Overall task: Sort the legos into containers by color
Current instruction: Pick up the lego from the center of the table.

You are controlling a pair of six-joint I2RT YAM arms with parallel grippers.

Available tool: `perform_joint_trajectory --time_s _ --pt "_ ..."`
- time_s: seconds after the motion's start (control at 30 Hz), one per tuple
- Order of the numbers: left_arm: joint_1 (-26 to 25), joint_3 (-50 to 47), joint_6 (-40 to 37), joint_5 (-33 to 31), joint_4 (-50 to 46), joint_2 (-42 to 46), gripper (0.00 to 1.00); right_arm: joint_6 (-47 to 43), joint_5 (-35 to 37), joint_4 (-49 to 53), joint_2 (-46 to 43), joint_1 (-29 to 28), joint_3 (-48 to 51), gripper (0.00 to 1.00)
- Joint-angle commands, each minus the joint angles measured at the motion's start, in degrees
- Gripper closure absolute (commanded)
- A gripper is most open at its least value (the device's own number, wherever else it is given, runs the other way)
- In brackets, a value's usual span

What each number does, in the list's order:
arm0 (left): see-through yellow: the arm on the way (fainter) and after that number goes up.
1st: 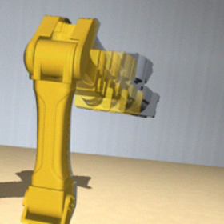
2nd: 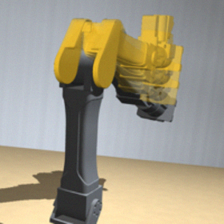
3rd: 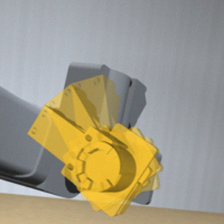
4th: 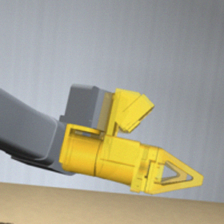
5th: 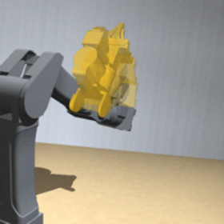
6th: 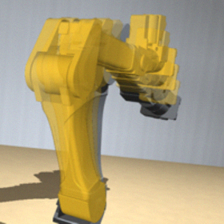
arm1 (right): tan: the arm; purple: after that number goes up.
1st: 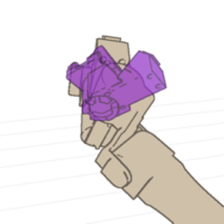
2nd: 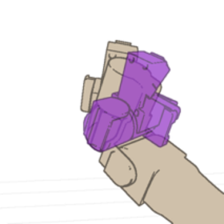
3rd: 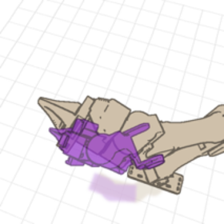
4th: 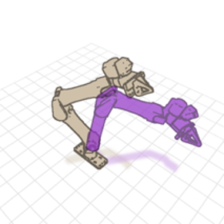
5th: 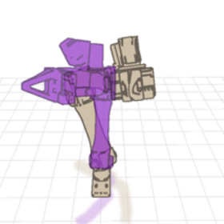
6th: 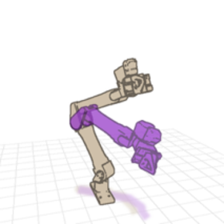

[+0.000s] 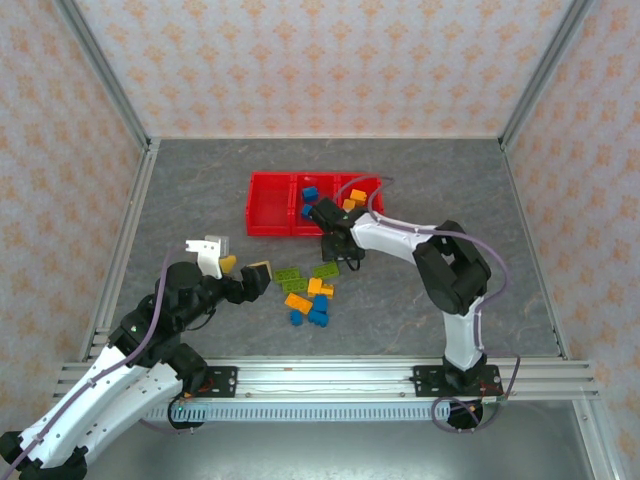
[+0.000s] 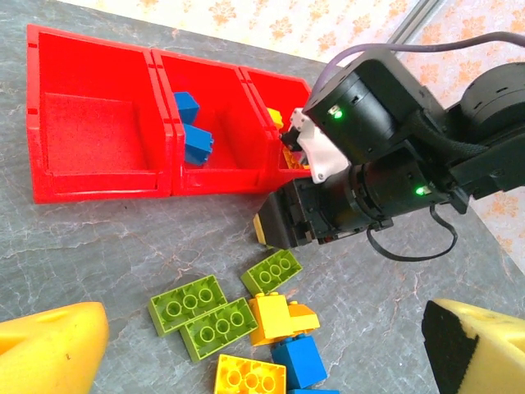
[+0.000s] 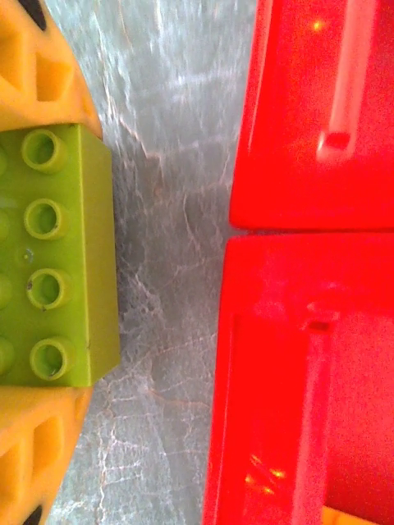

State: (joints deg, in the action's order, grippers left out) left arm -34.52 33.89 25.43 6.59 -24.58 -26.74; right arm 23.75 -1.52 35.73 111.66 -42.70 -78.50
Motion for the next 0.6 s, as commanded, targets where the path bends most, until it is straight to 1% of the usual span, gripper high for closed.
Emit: perform_joint_trajectory --time_s 0.0,0.13,0.27,0.47,0.57 --pt "-0.28 -0.64 -0.95 -1.34 1.34 0.94 0.01 0.01 -1.64 -1.41 -6.28 -0.19 -2.68 0.57" --pt "-0.33 -0.53 -0.91 -2.18 1.13 1.48 0.01 -0.48 -3.64 -4.08 -8.60 -0.26 -6.02 0.59" --pt "-0.28 -0.33 -0.74 -3.69 0.84 2.28 0.01 -2.78 -3.99 -6.50 -8.03 -0.28 -10.53 0.60" --pt "-0.30 0.03 -0.18 -7.25 -0.12 5.21 0.01 -10.95 -4.21 -8.94 -2.47 -0.28 -19.41 0.62" --pt "-0.28 0.32 0.06 -9.18 -0.72 6.88 0.01 -15.31 -5.40 -8.69 2.52 -0.28 -24.92 0.62"
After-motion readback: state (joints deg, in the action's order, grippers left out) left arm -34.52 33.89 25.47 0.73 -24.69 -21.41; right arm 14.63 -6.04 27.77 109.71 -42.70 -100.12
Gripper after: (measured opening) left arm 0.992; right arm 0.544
